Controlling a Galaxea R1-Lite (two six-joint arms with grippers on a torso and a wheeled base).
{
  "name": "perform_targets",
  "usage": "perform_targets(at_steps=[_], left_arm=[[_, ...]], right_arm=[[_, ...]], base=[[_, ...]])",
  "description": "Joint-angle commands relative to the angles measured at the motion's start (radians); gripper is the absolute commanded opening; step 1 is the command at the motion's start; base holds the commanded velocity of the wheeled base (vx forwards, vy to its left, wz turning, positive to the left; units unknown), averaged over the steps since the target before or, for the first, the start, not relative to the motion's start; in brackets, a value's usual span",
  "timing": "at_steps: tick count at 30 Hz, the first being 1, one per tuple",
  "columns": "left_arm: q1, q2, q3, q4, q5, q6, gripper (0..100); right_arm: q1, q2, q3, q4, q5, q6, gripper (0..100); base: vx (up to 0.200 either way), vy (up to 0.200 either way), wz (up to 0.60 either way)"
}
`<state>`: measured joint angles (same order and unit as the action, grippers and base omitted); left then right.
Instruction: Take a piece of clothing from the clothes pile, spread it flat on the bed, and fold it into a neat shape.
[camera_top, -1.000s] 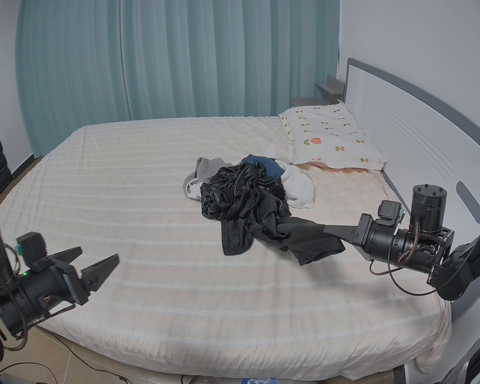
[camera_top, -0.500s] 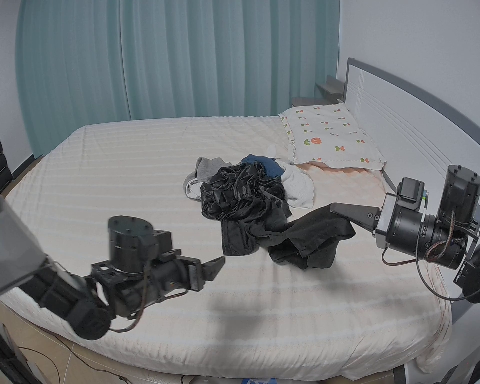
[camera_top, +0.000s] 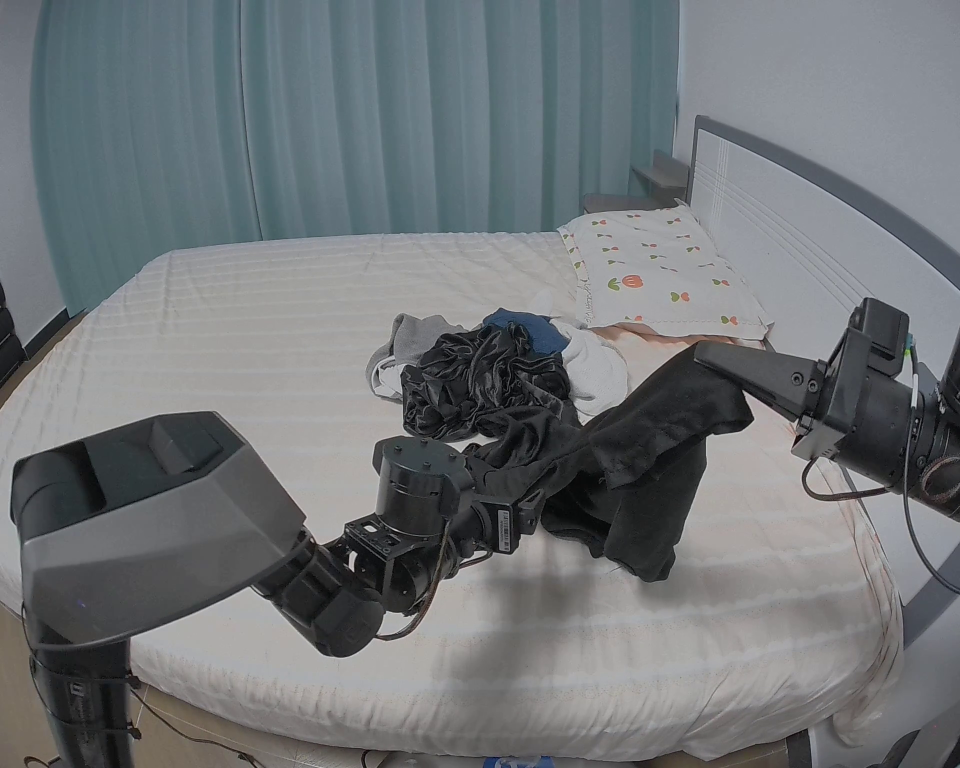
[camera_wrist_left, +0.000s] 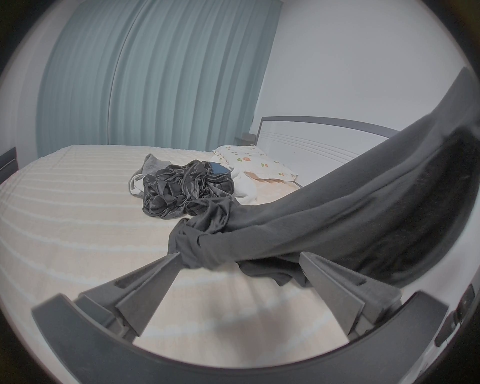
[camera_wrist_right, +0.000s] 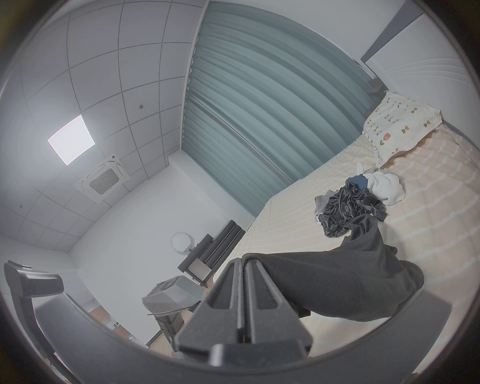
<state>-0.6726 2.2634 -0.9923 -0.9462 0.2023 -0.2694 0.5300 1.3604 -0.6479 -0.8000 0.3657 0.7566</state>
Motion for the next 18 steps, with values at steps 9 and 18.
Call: perform_targets(at_steps=[9, 18], left_arm=[[0.031, 0.071, -0.046, 0.007, 0.002, -0.002, 100], [0.042, 0.122, -0.049, -0.002, -0.014, -0.034, 100]], right_arm=[[-0.021, -0.086, -0.058, 0.062, 0.010, 0.000, 0], [-0.016, -0.075, -0.118, 0.077, 0.015, 0.000, 0]], base=[[0.000, 0.000, 0.00], [0.000, 0.000, 0.00]])
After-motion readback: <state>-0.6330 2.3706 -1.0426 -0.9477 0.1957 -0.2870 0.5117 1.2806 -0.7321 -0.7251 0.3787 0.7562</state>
